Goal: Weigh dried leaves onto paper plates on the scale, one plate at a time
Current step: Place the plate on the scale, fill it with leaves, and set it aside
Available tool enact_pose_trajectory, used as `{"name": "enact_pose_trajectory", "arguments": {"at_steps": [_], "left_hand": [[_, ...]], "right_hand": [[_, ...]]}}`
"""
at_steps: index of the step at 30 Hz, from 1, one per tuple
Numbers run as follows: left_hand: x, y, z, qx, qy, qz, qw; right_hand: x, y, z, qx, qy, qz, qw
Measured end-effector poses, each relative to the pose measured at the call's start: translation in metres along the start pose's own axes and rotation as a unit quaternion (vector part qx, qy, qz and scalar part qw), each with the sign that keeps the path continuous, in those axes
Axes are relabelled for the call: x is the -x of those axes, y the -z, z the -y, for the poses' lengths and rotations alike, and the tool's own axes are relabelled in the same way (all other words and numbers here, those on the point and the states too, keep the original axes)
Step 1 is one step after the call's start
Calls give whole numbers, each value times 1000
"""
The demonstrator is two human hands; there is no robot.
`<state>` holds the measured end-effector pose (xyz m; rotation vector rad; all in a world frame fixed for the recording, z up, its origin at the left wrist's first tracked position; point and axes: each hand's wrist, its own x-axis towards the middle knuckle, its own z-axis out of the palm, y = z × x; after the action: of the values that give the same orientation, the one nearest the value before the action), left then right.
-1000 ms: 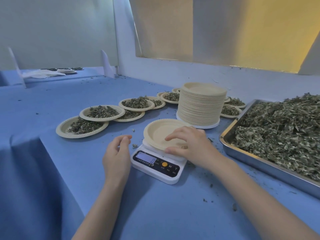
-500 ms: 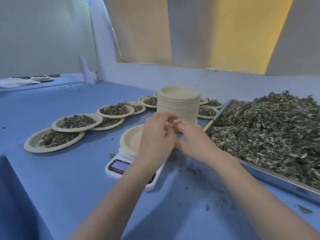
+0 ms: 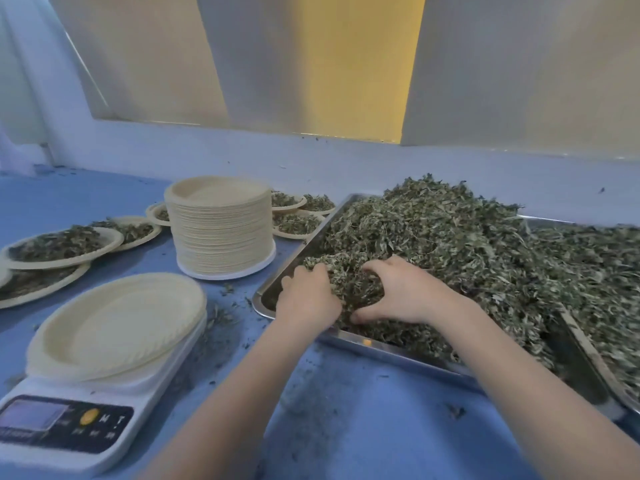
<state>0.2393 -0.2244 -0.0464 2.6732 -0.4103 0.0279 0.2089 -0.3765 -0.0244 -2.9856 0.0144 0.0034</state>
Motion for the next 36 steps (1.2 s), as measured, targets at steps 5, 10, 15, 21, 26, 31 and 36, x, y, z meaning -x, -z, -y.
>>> {"name": "enact_pose_trajectory", "arguments": {"at_steps": [5, 10, 15, 21, 26, 31, 36], "left_hand": [[-13, -1, -2, -19, 39, 108, 993], [-17, 13, 1, 68, 11, 145, 987], [-13, 40, 16, 35, -13, 149, 988], [-13, 29, 7, -20, -30, 213, 976], [-14, 21, 7, 137, -20, 215, 967], [-11, 23, 3, 161, -34, 170, 971], [-13, 33, -2, 218, -46, 107, 969]], "right_hand": [[-21, -11, 3, 37, 21, 57, 997], [-29, -20, 12, -94, 112, 52, 988], [-18, -7, 4, -36, 82, 7, 996], [-14, -16, 24, 35, 42, 54, 997], [-21, -20, 29, -19, 41, 48, 998], [-20, -12, 23, -101, 33, 2, 994], [-16, 9, 15, -199, 33, -69, 977]]}}
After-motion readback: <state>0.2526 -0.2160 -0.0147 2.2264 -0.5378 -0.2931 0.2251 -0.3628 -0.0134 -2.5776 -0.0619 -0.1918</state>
